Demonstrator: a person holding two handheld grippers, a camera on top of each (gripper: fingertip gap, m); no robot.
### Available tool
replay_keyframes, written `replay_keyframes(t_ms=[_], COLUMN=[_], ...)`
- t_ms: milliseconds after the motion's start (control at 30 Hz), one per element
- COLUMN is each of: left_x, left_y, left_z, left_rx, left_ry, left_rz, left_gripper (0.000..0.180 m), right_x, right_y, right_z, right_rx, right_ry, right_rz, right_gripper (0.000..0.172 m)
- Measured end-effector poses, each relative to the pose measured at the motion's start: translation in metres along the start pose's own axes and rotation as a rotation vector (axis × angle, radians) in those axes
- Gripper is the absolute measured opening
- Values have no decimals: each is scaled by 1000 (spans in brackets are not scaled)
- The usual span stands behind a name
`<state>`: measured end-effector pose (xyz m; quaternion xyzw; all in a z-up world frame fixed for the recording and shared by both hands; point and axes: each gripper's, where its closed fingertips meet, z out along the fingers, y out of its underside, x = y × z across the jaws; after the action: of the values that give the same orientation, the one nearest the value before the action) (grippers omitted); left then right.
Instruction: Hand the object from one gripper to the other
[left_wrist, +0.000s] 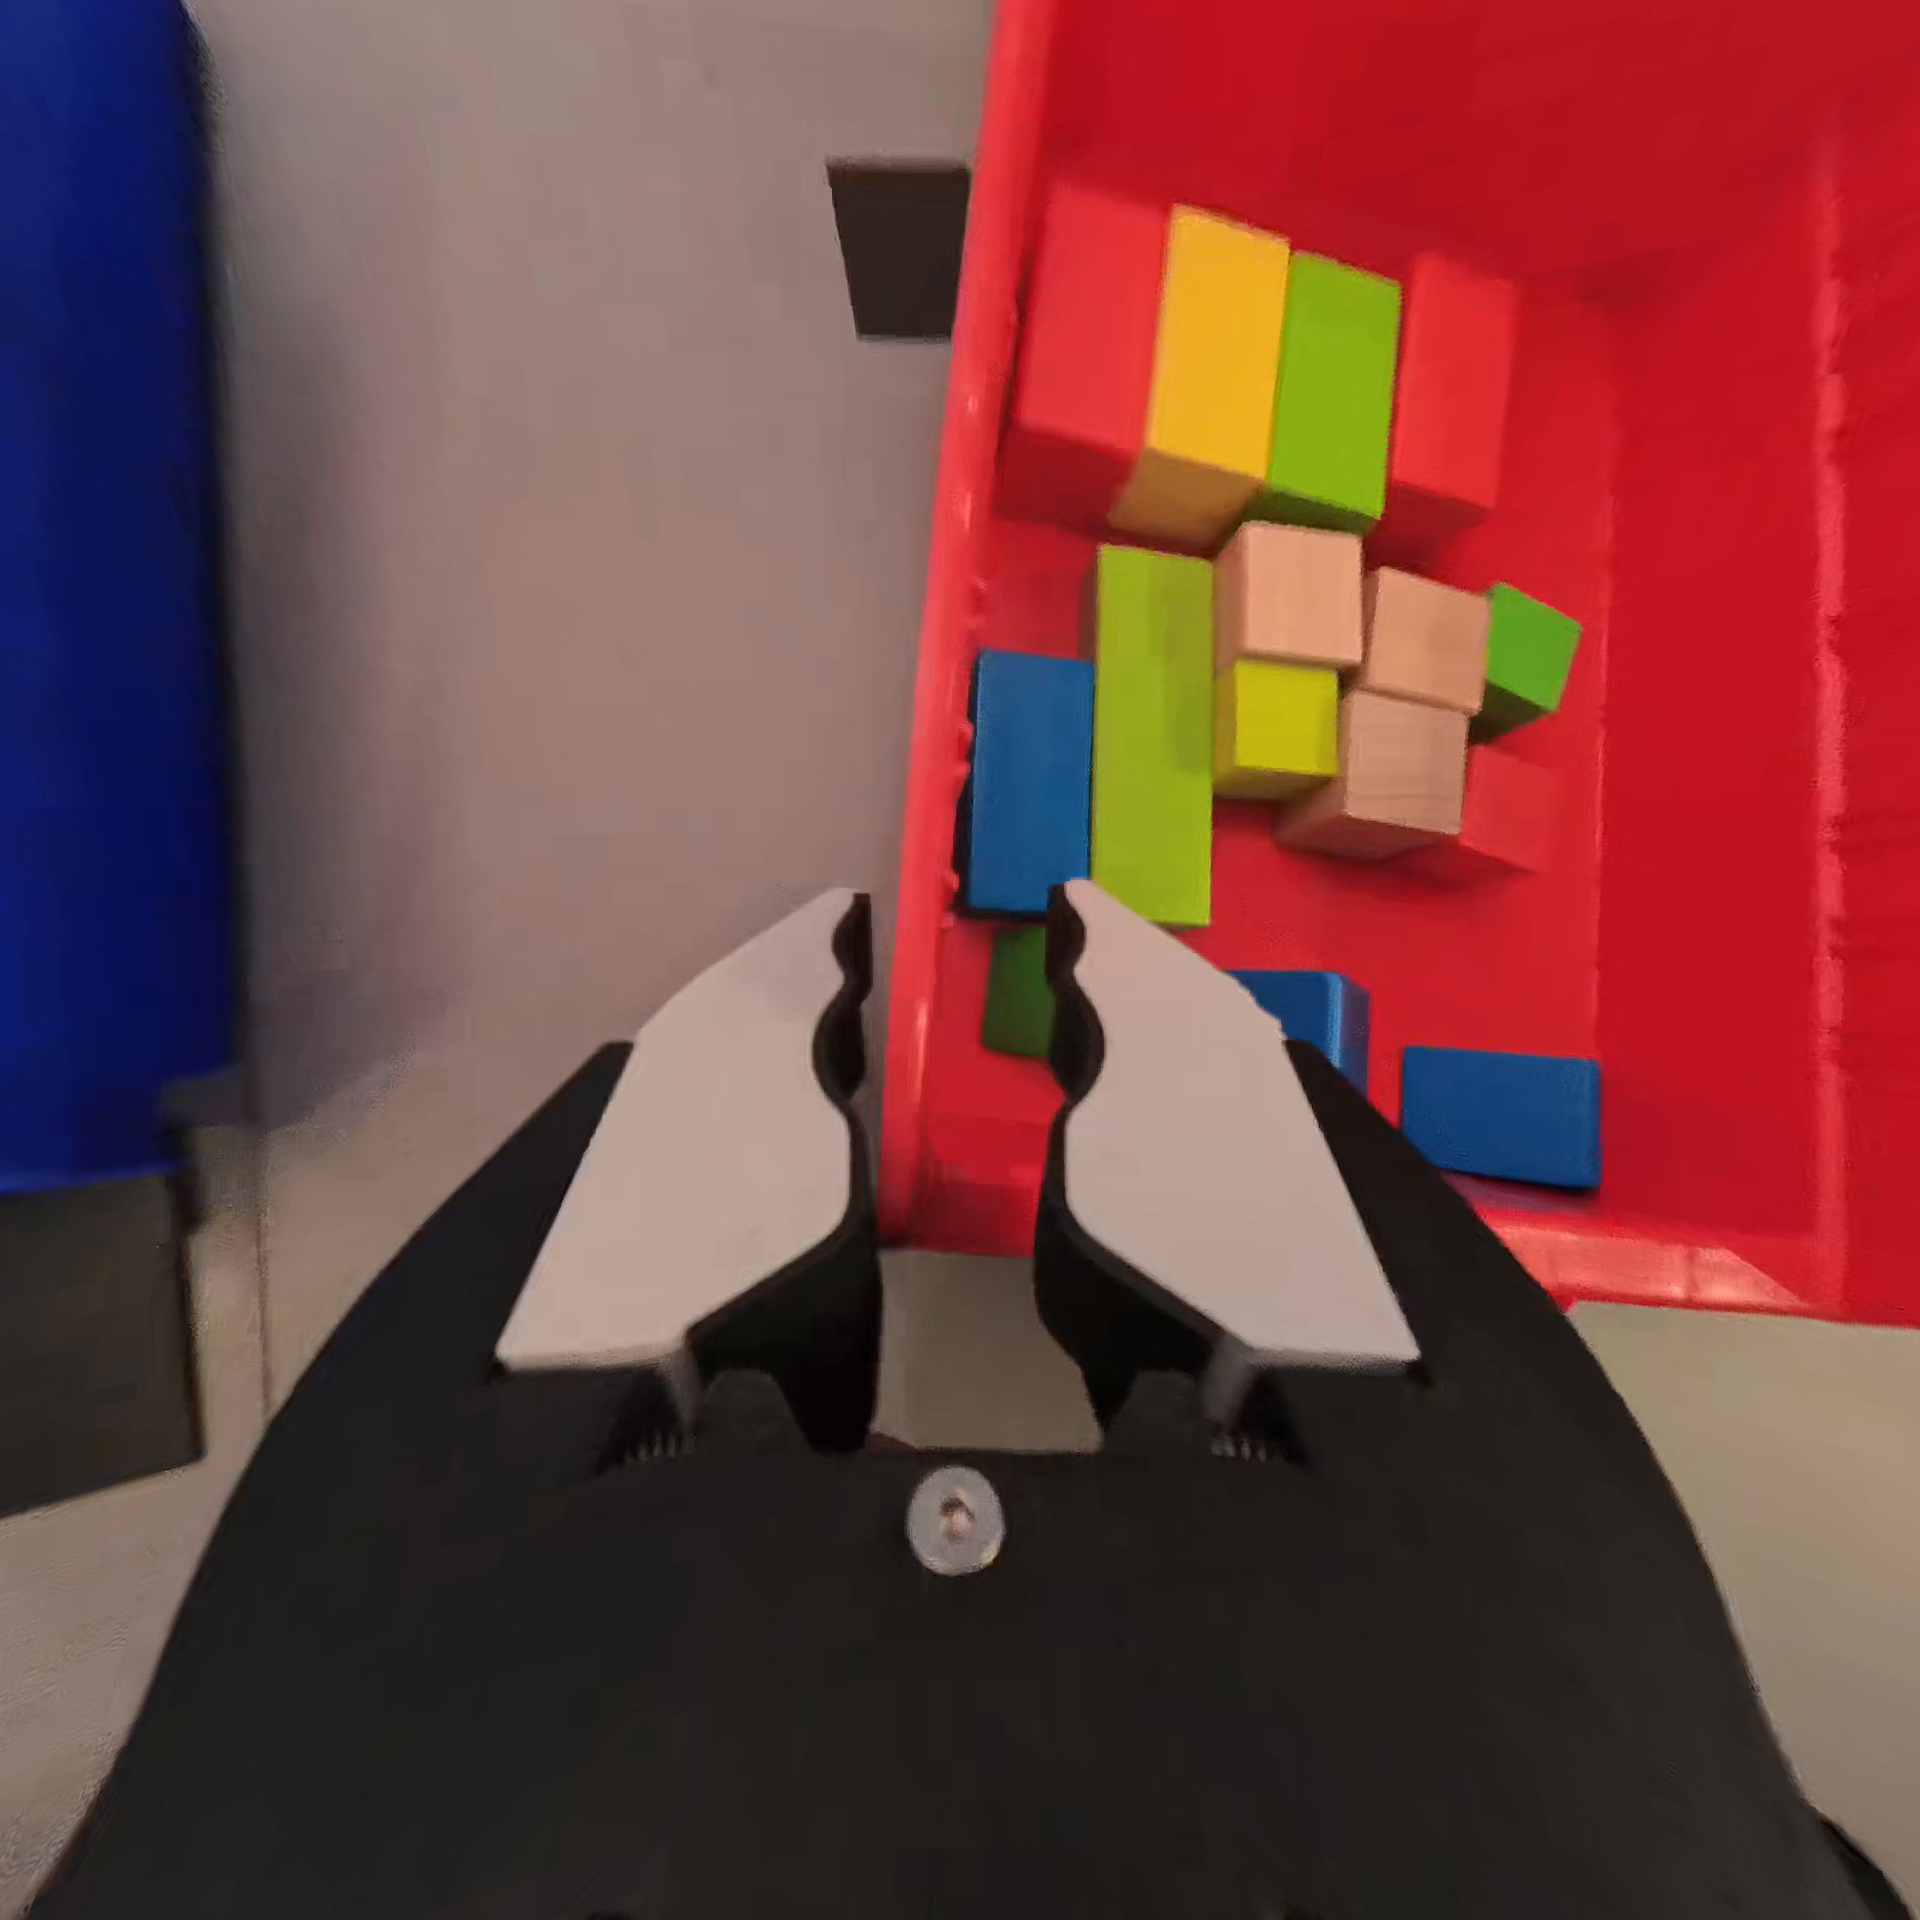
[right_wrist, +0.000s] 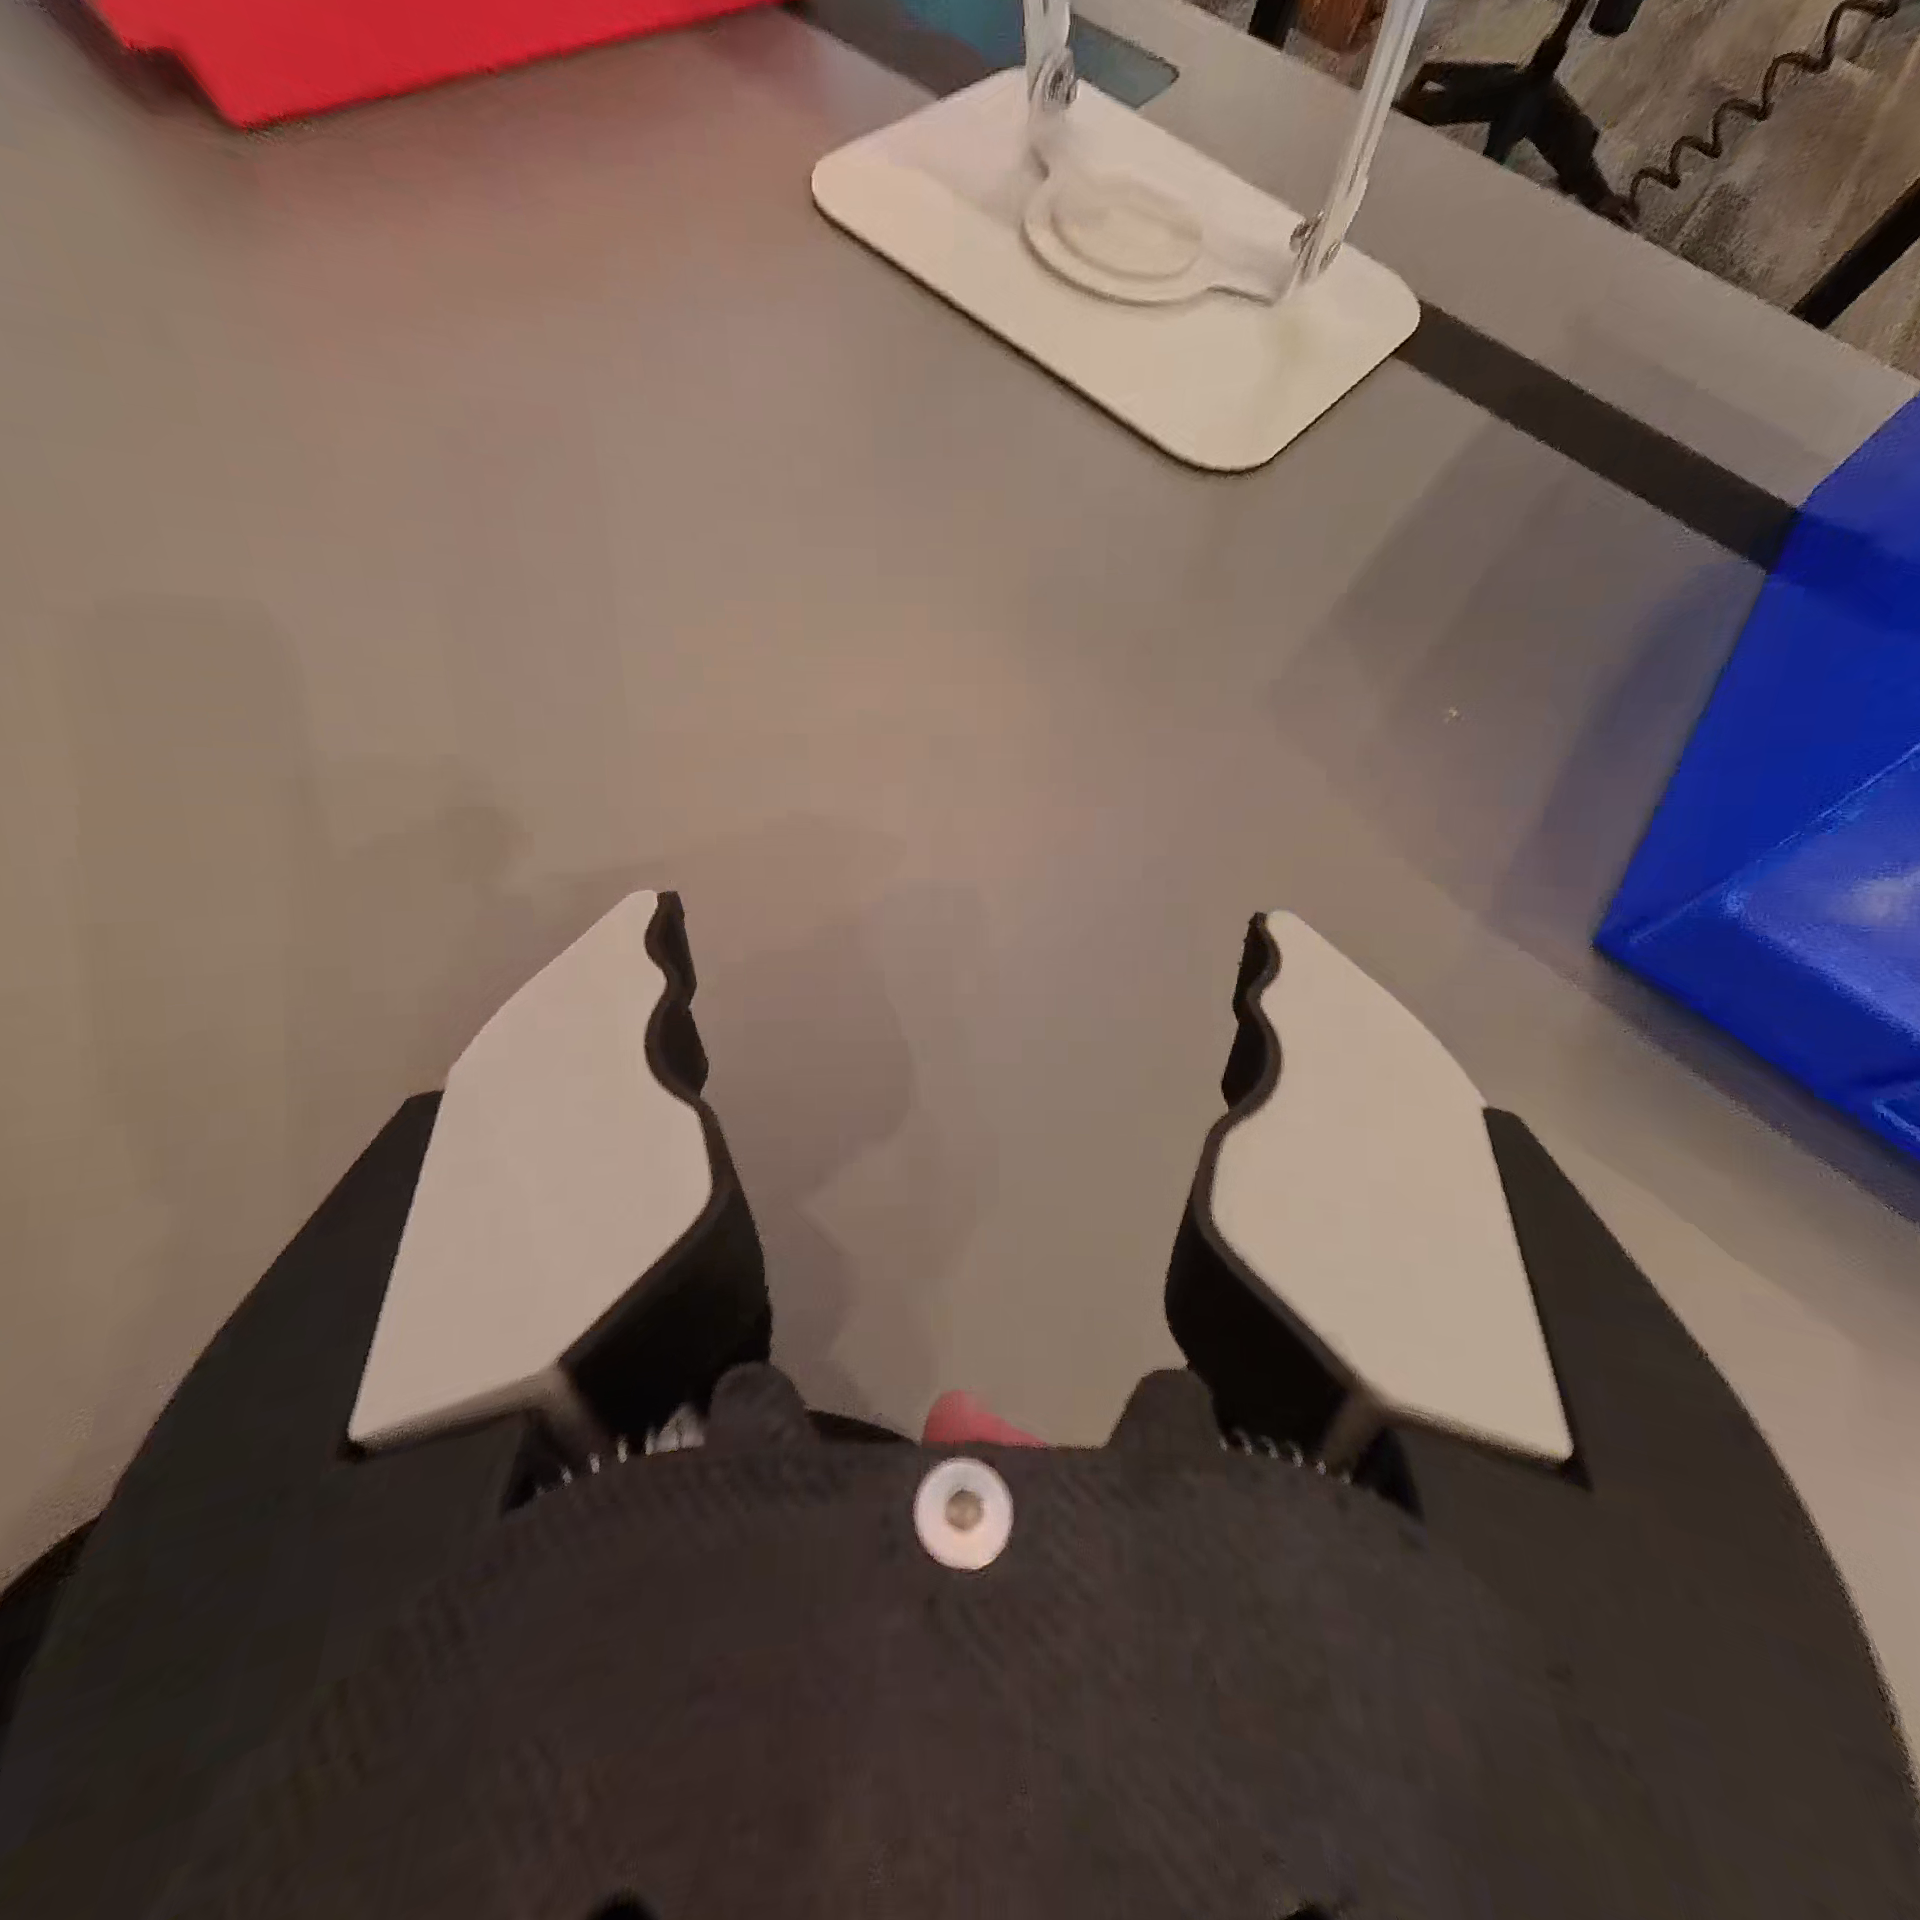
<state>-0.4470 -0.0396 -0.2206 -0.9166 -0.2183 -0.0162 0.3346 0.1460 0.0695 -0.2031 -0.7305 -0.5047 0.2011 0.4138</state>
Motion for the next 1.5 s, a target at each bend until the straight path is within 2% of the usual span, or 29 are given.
replay_keyframes(t_ms=[67,133,200,267,400,467,500,567,633,733,833,900,1000,1067,1300,1367,1433,1500], left_x=[-5,0,1,4,11,14,10,7,19,66,119,149,182,185,213,217,219,226], left_y=[2,4,7,15,31,33,35,37,39,63,105,135,178,183,204,206,197,183], left_z=[4,4,1,-5,-17,-19,-23,-44,-74,-92,-80,-69,-47,-45,-53,-53,-56,-59], left_rx=[36,52,70,76,104,117,108,154,241,245,158,81,-83,-94,-102,-94,-44,11], left_ry=[-34,19,-11,-42,-90,-70,-78,-100,-101,-9,110,189,295,237,344,312,309,321], left_rz=[6,-44,-57,-94,-125,-104,-130,-144,-101,6,156,254,323,419,519,580,560,527], left_gripper=[9,7,7,6,8,17,49,58,67,61,59,58,63,66,64,66,67,79], right_x=[-6,-9,-9,-8,-8,-7,-8,-11,-12,-11,-6,-4,5,14,42,46,45,34], right_y=[12,22,25,28,37,38,38,38,41,44,46,47,50,53,68,62,43,24], right_z=[4,7,8,10,15,15,15,15,17,19,19,18,15,12,-5,-10,-19,-17], right_rx=[-5,-6,-14,-33,-86,-90,-88,-81,-94,-122,-133,-141,-154,-168,-219,-173,-56,2], right_ry=[11,53,94,122,119,111,101,87,88,110,136,153,204,255,422,438,439,380], right_rz=[-50,-155,-214,-247,-258,-240,-237,-247,-267,-281,-258,-252,-217,-183,-49,-32,-25,-13], right_gripper=[98,97,98,92,96,95,95,92,93,90,88,82,79,82,82,86,81,85])
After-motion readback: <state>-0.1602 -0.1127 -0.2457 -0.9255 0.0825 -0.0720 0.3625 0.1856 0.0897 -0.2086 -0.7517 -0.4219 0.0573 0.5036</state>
